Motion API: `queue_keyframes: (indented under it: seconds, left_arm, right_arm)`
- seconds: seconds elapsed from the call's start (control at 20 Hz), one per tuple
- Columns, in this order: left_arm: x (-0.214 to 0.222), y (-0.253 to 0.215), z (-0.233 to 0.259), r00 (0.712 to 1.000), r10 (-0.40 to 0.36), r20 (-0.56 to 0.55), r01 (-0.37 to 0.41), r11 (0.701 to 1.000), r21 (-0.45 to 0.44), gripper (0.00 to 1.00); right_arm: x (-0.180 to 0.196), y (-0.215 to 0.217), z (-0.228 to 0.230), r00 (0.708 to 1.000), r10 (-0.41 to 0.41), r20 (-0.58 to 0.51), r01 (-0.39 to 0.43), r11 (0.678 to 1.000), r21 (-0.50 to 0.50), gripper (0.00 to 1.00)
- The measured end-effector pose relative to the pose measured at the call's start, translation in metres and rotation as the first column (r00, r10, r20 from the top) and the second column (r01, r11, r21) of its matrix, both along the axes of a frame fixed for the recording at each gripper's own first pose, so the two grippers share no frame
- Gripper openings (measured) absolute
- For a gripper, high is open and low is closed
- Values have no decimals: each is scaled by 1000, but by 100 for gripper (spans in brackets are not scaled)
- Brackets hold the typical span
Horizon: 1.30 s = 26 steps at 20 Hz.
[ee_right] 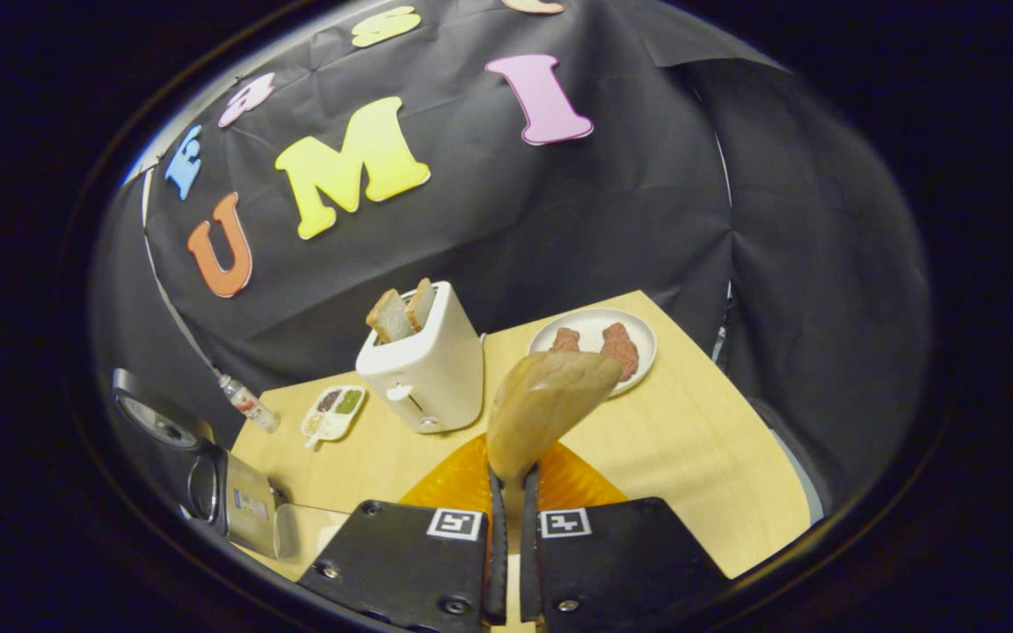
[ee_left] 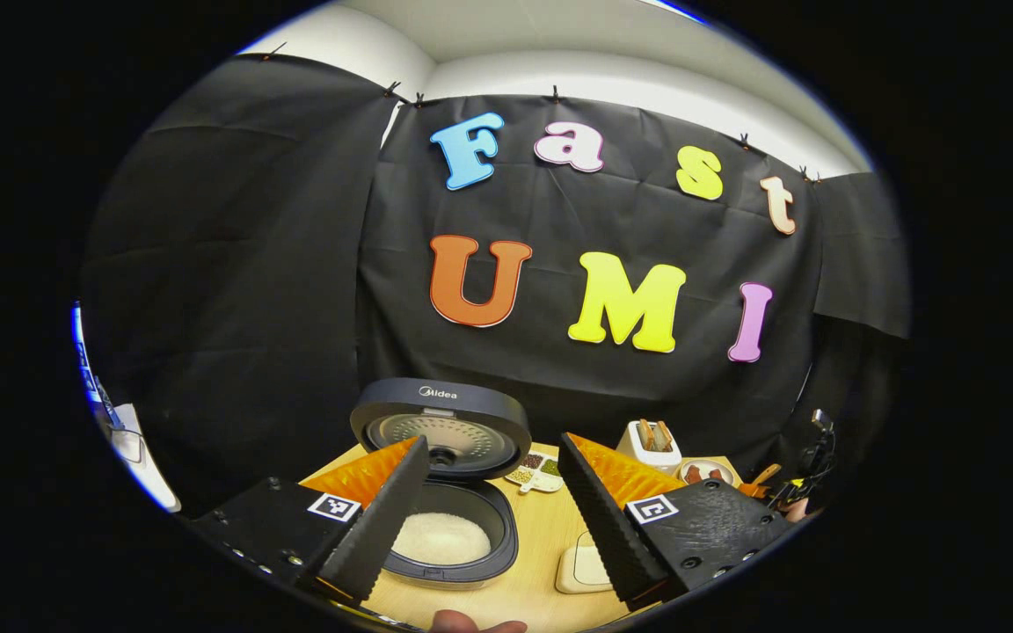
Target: Close the left gripper, press the button to open the rice cooker; take a wooden spoon from the chopstick holder with the right hand, scoop a spoonful of rice and pour it into the rice cooker, then put the wooden spoon back into the chopstick holder.
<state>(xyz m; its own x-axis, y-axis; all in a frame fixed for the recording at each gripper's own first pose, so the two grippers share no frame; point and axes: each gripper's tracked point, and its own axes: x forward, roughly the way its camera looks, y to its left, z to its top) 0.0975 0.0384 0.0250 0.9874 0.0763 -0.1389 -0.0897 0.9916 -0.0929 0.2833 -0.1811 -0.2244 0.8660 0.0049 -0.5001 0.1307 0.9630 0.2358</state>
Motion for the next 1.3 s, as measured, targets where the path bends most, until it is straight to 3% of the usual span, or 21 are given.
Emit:
queue_keyframes:
  seconds: [0.3,0.5,0.6,0.75,0.85,0.95,1.1,1.15,1.3]
  left_arm:
    - [4,3,4,1000,8,-9,-8,1000,19,95]
    - [12,4,13,1000,2,17,-3,1000,30,95]
    - [15,6,16,1000,-4,31,3,1000,25,95]
    - [22,10,25,998,-15,60,14,1000,20,95]
    - [28,14,31,997,-21,78,19,999,26,95]
    - [36,17,33,996,-28,85,26,999,18,94]
    - [54,25,42,993,-22,112,21,1000,11,94]
    - [63,27,45,992,-17,124,16,1000,8,95]
    - [83,43,44,992,7,129,-8,1000,9,95]
  right_arm:
    - [11,1,-31,1000,0,-8,0,1000,15,13]
    - [10,-3,-25,1000,-16,22,16,999,28,18]
    - [6,-8,-12,998,-22,52,22,1000,4,33]
    - [-2,-20,20,993,-57,107,61,998,-33,72]
    - [-11,-27,44,987,-81,142,89,995,-49,83]
    - [-23,-27,67,981,-83,174,96,993,-70,89]
    - [-44,-20,100,973,-81,217,106,989,-106,89]
    - [-52,-12,110,970,-73,232,101,988,-114,100]
    - [-81,4,138,957,-56,283,103,983,-154,100]
